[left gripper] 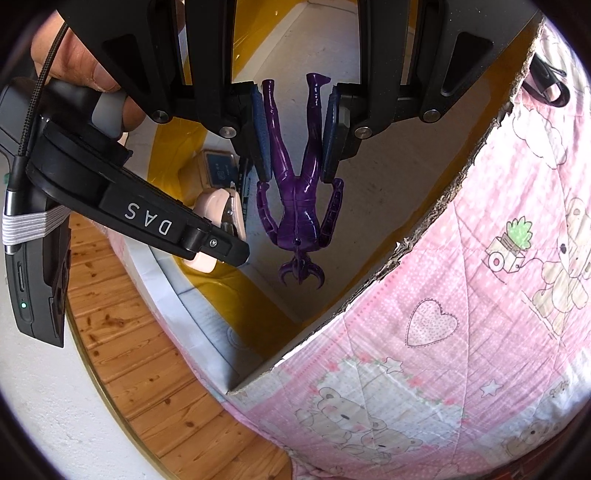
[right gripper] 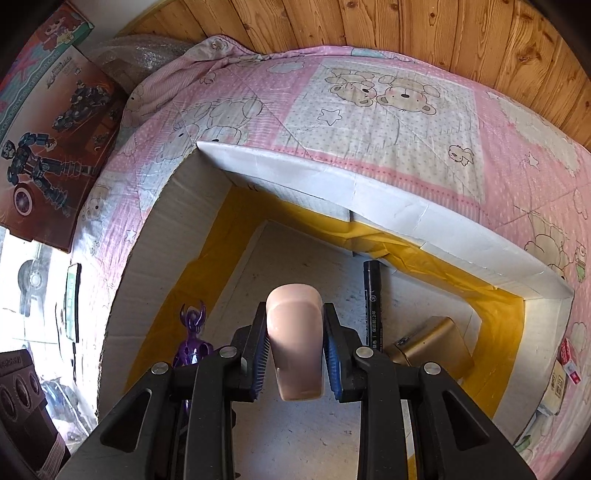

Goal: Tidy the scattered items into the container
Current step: 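Lower the purple figure and pink stapler into the box and open both grippers, then withdraw both grippers from the box toward the remaining items, then grasp the lighter with the left gripper while the right grasps the green tape roll, then carry the lighter and green tape roll with both grippers over the box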

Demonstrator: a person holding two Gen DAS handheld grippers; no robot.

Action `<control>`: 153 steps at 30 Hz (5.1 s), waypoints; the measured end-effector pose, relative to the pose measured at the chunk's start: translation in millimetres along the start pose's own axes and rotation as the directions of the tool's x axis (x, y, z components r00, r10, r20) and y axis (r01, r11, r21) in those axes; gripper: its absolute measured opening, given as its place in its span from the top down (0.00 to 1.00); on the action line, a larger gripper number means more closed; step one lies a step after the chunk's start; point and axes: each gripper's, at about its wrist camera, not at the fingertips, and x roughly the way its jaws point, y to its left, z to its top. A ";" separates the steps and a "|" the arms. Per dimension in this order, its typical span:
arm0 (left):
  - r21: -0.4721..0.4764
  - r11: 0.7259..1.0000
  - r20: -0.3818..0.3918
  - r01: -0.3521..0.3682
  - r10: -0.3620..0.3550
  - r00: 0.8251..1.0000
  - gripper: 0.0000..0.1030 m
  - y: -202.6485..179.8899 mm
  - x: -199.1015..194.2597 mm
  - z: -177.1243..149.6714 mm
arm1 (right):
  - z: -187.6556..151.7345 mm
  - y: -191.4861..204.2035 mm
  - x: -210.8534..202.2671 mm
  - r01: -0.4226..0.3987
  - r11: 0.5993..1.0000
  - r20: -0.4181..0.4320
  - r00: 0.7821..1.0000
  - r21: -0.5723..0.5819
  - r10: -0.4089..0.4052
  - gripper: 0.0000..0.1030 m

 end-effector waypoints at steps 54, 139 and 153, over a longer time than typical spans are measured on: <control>-0.054 0.999 0.033 0.001 0.001 0.999 0.63 16.6 -7.7 23.5 | 21.4 -2.2 6.6 0.011 0.999 -0.002 1.000 -0.046 -0.011 0.70; 0.658 0.753 0.052 -0.004 -0.040 0.998 0.82 -163.0 74.4 -208.8 | -201.1 -253.8 -82.8 -0.102 0.994 0.179 0.980 0.041 0.093 0.90; 0.644 0.765 0.090 0.034 -0.119 0.989 0.82 -169.0 27.9 -210.2 | -208.9 -227.3 -123.8 -0.147 0.989 0.273 0.952 0.003 0.140 0.89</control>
